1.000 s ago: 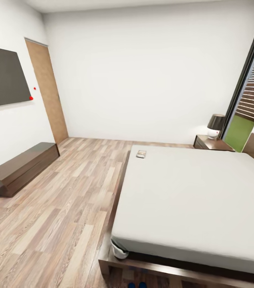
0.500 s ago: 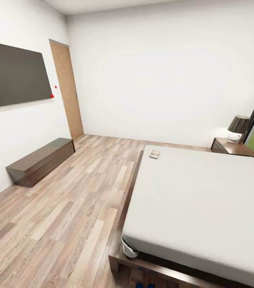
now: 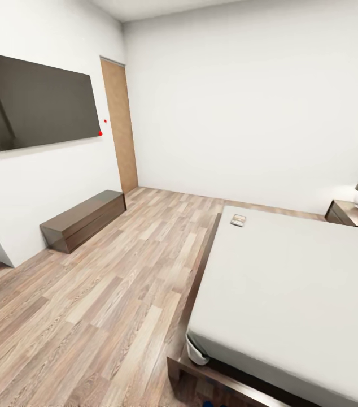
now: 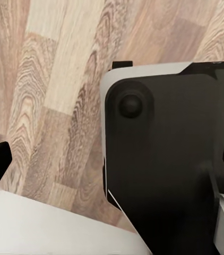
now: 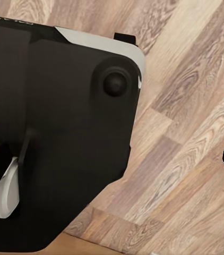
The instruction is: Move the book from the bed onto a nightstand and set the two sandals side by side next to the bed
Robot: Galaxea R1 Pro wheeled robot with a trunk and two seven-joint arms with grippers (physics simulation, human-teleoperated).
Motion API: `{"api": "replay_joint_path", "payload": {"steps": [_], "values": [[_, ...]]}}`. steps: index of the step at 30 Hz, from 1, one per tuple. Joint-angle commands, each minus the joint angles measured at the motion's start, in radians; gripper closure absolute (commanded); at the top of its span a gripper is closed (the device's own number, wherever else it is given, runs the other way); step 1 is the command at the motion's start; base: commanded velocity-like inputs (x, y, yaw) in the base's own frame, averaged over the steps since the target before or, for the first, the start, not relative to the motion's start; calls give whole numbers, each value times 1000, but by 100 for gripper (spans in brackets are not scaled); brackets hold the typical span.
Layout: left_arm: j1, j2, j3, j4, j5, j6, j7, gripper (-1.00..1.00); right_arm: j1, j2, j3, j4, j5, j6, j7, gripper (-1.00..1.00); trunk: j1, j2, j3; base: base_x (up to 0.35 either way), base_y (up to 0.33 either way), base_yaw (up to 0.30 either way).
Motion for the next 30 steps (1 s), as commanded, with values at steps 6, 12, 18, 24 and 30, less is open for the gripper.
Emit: {"api": "replay_joint_path", "payload": {"steps": [6, 12, 18, 24, 30], "values": [[-1, 2, -9, 1, 5, -2, 4, -100, -1, 0, 9, 2, -10, 1, 1, -100, 1, -2, -5, 0, 0, 249], [0, 2, -9, 1, 5, -2, 4, -100, -1, -3, 9, 1, -10, 1, 1, -100, 1, -2, -8, 0, 0, 249], [0, 0, -9, 1, 5, -2, 4, -100, -1, -6, 9, 1, -10, 0, 1, -100, 1, -2, -10, 0, 0, 249], [-1, 0, -9, 1, 5, -2, 4, -100, -1, -7, 9, 1, -10, 0, 2, -100, 1, -2, -13, 0, 0, 249], [0, 1, -8, 1, 5, -2, 4, -100, -1, -9, 9, 2, -9, -1, 2, -100, 1, -2, -16, 0, 0, 249]]}}
